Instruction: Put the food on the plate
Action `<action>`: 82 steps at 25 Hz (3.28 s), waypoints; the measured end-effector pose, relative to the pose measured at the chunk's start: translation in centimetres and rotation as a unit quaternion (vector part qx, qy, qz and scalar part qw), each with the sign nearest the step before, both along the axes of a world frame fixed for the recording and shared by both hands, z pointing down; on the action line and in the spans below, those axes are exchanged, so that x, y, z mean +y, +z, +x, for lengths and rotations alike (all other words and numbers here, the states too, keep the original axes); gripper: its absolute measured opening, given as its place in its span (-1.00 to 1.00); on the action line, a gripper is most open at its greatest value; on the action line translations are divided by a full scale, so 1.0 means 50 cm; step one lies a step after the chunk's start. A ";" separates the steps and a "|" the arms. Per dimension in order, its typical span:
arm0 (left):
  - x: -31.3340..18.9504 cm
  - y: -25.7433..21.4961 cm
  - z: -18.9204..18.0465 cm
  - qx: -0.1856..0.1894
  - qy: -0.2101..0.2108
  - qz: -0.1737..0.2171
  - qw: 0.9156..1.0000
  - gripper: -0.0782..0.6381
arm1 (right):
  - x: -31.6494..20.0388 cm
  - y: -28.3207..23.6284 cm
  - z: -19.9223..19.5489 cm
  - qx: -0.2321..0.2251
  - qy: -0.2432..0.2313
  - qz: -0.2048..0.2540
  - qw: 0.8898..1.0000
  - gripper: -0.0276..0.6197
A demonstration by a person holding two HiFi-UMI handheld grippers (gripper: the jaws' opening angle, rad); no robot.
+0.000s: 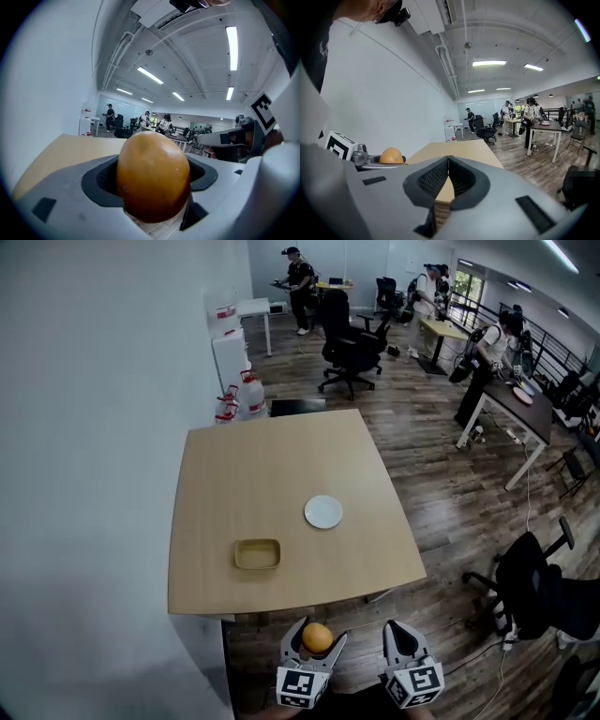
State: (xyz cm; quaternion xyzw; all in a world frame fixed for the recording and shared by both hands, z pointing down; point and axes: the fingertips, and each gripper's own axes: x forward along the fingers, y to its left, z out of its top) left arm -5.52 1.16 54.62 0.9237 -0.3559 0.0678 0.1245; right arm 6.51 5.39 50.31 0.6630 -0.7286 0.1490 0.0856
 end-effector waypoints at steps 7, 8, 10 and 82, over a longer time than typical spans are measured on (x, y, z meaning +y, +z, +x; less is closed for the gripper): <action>-0.057 0.008 -0.005 -0.002 0.001 -0.009 1.000 0.18 | -0.067 -0.005 0.004 -0.004 -0.009 0.009 1.000 -0.73; -0.063 0.010 -0.007 -0.003 -0.002 -0.011 1.000 0.18 | -0.077 -0.007 0.003 -0.005 -0.012 0.012 1.000 -0.73; -0.072 0.014 -0.008 -0.003 -0.011 -0.013 1.000 0.18 | -0.093 -0.010 0.002 -0.008 -0.019 0.019 1.000 -0.73; -0.848 0.637 0.273 -0.224 -0.040 -0.247 0.942 0.18 | -0.789 0.188 0.264 -0.078 -0.150 -0.070 0.983 -0.73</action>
